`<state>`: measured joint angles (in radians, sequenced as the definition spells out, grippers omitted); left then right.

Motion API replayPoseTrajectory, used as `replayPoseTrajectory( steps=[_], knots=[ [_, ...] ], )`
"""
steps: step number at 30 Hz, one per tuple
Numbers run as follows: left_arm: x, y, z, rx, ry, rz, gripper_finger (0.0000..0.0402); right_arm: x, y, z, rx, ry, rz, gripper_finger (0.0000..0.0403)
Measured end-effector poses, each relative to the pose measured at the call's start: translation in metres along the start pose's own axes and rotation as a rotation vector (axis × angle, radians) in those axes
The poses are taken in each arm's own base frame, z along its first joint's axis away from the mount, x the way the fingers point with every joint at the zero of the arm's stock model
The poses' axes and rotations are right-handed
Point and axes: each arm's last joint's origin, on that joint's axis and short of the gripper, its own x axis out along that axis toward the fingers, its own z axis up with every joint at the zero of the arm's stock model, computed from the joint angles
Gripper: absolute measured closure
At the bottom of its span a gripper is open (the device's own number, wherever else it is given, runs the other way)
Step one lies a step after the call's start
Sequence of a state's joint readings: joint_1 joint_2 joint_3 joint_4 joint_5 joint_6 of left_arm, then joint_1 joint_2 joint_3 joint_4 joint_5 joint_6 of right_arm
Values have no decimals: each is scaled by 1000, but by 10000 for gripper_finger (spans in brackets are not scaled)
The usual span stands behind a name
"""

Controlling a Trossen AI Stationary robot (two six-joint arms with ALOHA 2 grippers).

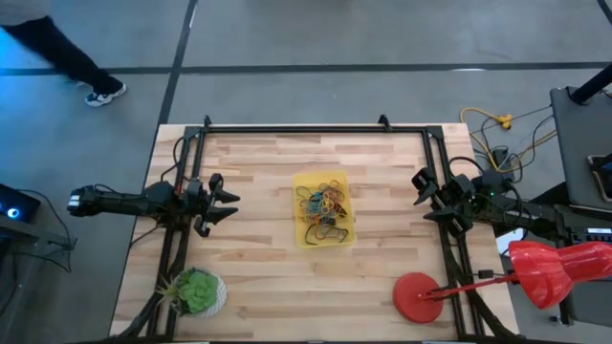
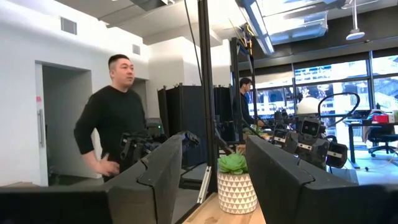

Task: Pick and place rubber bands into bin
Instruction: Return to Home Position

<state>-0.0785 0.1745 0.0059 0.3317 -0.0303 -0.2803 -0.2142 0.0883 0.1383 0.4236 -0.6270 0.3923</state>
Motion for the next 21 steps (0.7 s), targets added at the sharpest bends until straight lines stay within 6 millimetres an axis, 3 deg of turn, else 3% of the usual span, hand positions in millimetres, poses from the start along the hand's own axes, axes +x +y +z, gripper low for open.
replayPoseTrajectory(
  steps=[21],
  knots=[
    [0, 0, 0, 0, 1, 0, 249, 0, 0, 0, 0, 0, 0, 238]
  ],
)
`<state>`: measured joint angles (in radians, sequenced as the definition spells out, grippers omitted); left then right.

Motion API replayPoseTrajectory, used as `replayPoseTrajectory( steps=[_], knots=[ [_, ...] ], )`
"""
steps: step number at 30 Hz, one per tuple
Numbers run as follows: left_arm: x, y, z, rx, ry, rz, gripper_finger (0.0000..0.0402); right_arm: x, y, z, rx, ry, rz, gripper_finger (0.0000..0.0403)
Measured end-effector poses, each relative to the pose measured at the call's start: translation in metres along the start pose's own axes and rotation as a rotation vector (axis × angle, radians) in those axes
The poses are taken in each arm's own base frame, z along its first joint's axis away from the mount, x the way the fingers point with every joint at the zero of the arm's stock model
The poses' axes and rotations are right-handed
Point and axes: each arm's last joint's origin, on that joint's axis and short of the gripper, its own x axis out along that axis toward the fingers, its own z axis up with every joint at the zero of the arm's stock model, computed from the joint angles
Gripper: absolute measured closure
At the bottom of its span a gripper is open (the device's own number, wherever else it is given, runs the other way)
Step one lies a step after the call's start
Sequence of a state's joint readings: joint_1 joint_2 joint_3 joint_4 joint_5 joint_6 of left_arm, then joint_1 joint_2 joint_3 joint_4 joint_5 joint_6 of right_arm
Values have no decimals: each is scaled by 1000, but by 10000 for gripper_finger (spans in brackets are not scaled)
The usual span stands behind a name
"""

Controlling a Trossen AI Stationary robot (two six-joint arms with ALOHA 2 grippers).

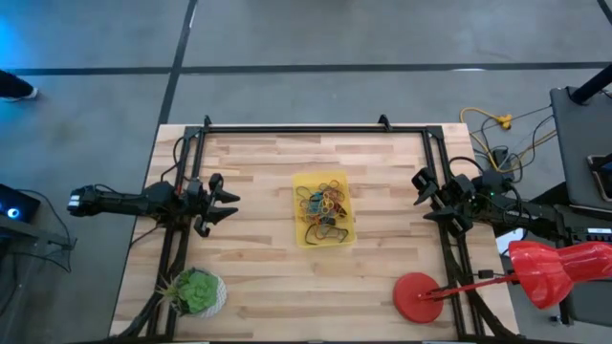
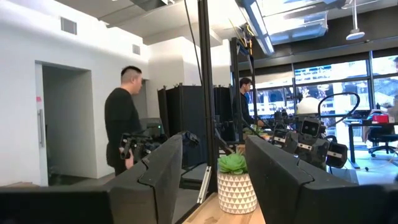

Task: Pick and place rubber bands into bin
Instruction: Return to Home Position

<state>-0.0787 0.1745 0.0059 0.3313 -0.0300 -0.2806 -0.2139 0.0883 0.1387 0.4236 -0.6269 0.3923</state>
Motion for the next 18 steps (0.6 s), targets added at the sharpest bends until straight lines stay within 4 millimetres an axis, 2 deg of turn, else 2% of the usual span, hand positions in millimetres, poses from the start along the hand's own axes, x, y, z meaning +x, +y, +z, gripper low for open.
replayPoseTrajectory(
  steps=[18],
  knots=[
    [0, 0, 0, 0, 0, 0, 249, 0, 0, 0, 0, 0, 0, 241]
  ],
)
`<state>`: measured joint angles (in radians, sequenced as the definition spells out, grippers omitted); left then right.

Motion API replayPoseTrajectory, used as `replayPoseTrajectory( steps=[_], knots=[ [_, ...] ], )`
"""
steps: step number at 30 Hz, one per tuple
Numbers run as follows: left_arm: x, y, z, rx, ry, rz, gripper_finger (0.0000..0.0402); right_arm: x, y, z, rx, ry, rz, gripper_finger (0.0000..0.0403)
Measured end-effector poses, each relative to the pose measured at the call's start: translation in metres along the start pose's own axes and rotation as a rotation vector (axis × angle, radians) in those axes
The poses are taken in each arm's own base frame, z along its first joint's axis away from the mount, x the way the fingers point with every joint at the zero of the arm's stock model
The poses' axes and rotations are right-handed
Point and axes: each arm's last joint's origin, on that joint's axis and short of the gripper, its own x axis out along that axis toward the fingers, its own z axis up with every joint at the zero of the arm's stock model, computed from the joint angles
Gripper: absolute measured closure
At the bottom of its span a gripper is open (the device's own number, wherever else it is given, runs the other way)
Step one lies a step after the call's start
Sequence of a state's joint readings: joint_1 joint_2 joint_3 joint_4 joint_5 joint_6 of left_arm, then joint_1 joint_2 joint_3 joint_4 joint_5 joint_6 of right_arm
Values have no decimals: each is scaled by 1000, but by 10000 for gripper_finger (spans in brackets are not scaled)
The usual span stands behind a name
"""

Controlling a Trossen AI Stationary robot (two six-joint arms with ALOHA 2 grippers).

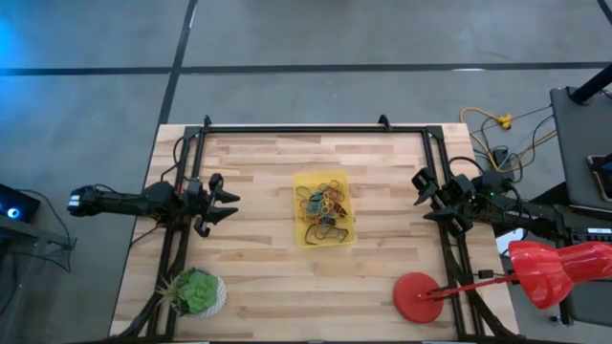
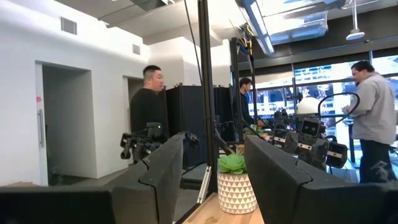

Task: Pick and place rubber bands into bin
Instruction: Return to Home Position

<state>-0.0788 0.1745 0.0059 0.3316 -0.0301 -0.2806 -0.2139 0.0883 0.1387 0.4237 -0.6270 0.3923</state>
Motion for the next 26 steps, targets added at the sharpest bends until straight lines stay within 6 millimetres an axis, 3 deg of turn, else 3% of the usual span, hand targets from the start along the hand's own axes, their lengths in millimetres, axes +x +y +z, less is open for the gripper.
replayPoseTrajectory(
  steps=[26],
  knots=[
    [0, 0, 0, 0, 0, 0, 249, 0, 0, 0, 0, 0, 0, 249]
  ],
)
